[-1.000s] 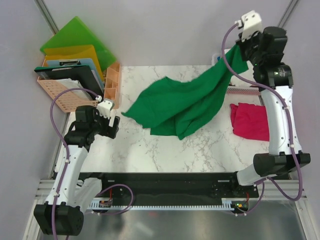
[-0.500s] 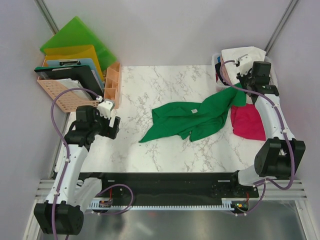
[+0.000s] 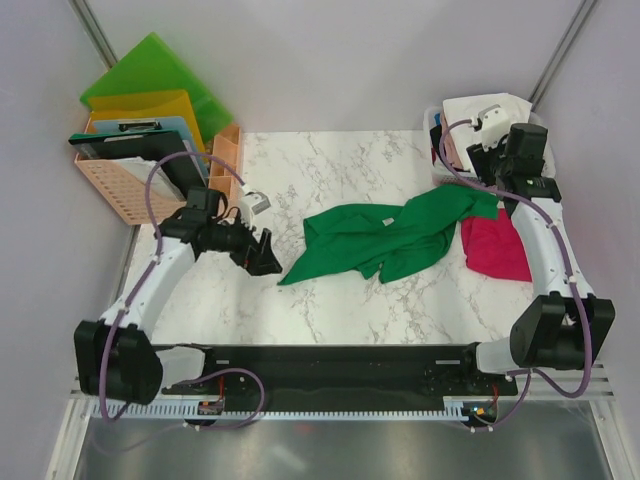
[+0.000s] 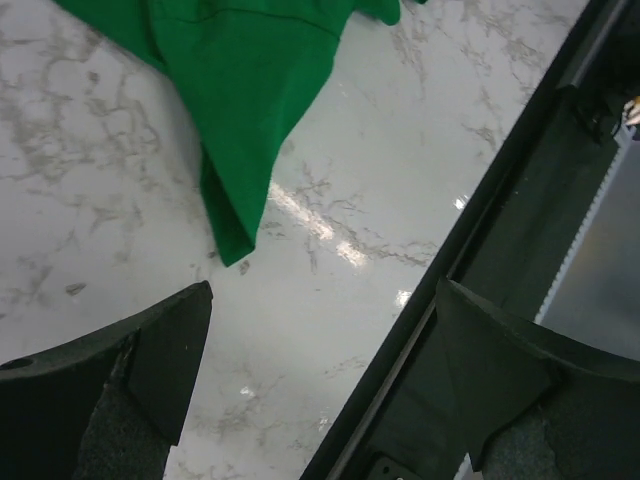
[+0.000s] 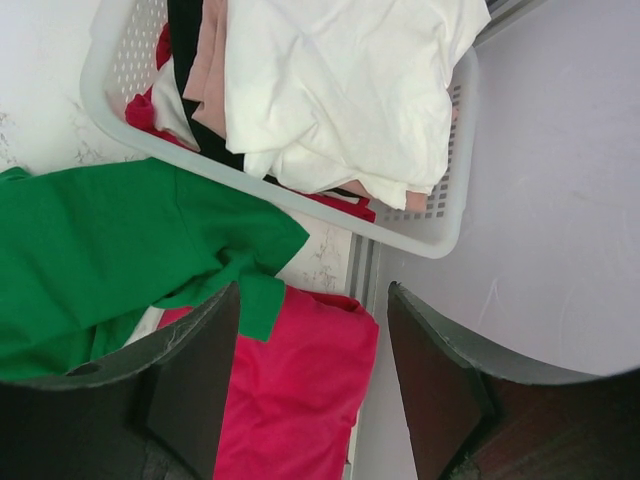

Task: Fold and stack the t-shirts
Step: Flatten out the tshirt

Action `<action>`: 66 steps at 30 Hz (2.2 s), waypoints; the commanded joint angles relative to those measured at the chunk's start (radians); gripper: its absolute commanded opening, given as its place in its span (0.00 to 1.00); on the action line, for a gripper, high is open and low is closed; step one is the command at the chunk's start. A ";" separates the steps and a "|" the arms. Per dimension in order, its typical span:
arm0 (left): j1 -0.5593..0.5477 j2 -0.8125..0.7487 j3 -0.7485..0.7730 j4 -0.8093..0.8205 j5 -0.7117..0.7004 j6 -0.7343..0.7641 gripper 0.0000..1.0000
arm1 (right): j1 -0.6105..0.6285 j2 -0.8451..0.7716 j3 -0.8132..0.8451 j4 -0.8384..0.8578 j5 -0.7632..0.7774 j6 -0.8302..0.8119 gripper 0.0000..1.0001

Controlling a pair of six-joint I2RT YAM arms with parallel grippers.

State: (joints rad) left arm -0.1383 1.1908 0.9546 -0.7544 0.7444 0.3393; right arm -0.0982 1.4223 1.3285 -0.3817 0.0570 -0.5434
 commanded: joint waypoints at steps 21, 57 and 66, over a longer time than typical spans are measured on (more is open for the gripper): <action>-0.119 0.588 0.174 -0.033 0.139 -0.045 0.74 | 0.000 -0.080 -0.152 0.079 -0.043 -0.001 0.68; -0.165 0.502 0.260 0.044 -0.318 -0.071 0.02 | -0.008 -0.098 -0.262 0.110 -0.048 -0.009 0.47; -0.152 0.075 0.360 0.049 -0.496 -0.002 0.02 | -0.031 -0.157 -0.344 0.122 -0.055 0.026 0.40</action>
State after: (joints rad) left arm -0.2970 1.3849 1.2610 -0.7155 0.3397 0.2802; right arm -0.1226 1.3224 0.9977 -0.2981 0.0154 -0.5438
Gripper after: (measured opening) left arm 0.027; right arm 0.386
